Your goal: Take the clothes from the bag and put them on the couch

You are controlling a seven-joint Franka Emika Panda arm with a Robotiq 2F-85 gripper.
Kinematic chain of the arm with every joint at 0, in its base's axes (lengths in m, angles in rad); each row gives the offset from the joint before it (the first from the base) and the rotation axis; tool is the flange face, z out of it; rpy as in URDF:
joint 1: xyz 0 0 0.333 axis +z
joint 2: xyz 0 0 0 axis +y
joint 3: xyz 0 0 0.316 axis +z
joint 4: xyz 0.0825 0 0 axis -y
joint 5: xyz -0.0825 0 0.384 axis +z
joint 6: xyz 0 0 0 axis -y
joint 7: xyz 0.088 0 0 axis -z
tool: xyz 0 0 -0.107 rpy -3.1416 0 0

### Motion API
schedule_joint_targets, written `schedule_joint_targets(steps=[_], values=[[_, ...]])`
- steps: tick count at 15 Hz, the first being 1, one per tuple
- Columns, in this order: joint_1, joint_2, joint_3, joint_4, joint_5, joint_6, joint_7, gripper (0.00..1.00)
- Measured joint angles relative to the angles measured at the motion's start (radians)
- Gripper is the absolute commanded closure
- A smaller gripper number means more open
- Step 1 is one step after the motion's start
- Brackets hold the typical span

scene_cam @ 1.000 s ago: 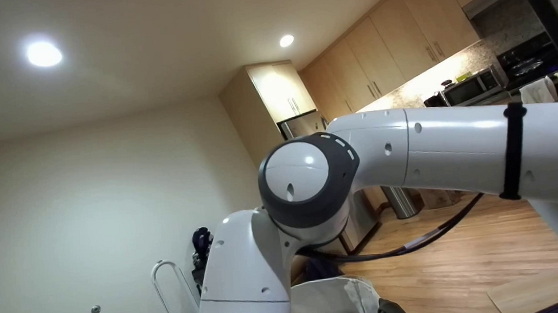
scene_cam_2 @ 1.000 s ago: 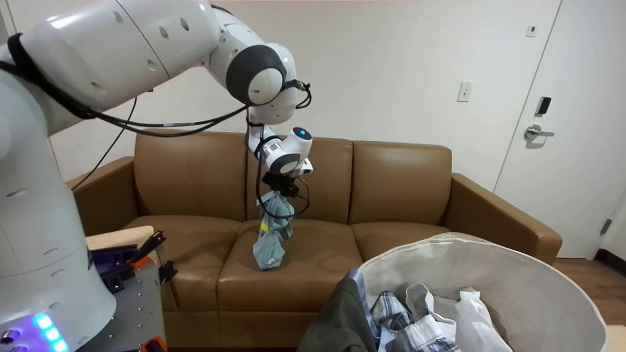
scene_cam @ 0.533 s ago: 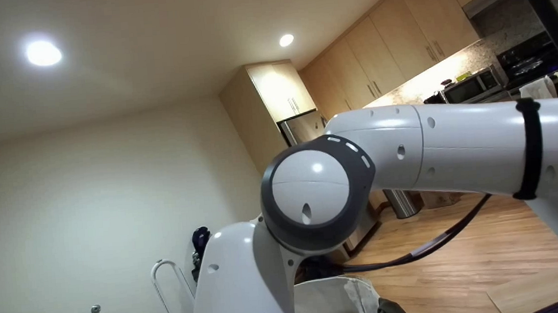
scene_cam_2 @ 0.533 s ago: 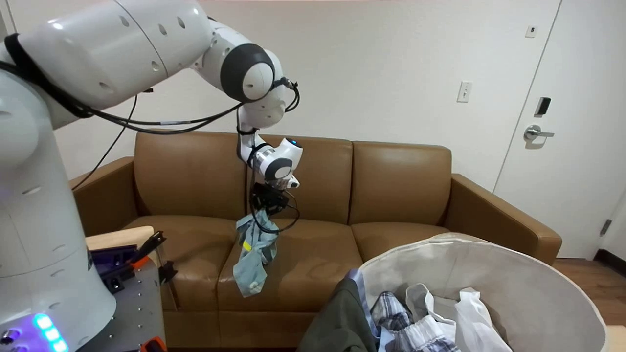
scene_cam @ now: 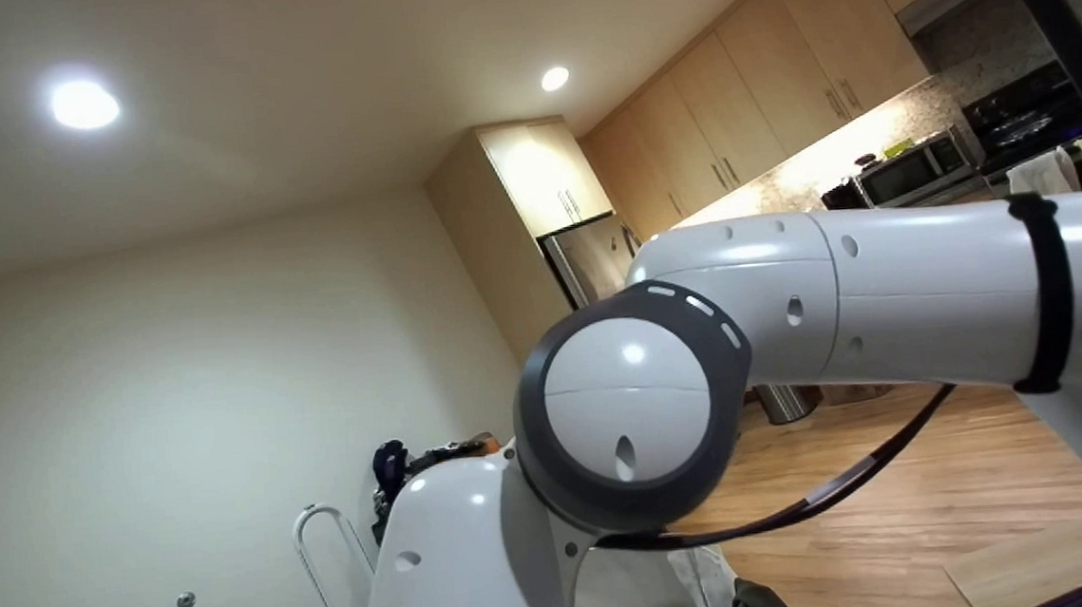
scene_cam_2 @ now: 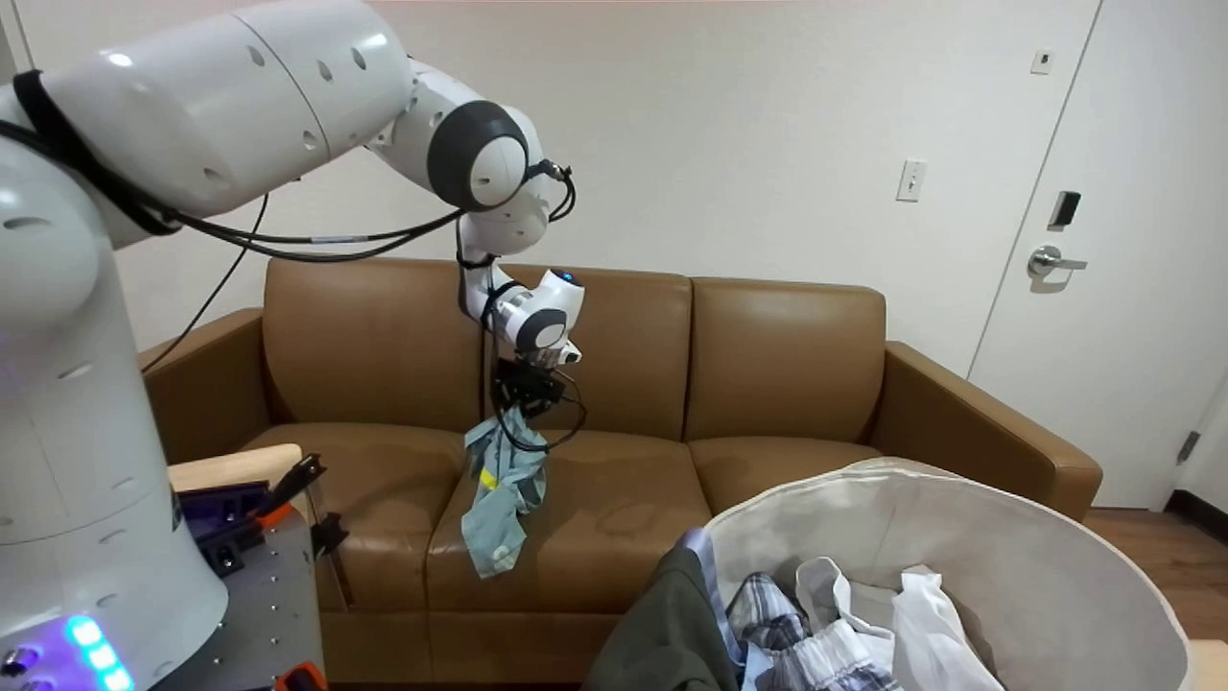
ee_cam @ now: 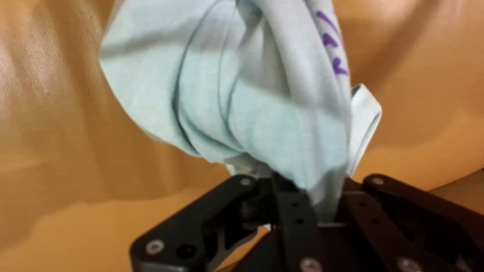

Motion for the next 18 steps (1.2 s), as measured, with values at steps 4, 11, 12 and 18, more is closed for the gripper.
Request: schedule_joint_targets(steps=[4,11,12,18], values=[[0.005,0.045,0.023,0.039,-0.008,0.106,-0.038,0.91],[-0.033,0.133,0.105,0.112,-0.008,0.122,-0.046,0.32],[-0.041,0.137,0.112,0.119,-0.008,0.121,-0.046,0.27],[-0.061,0.112,0.082,0.153,-0.009,0.107,-0.040,0.00]])
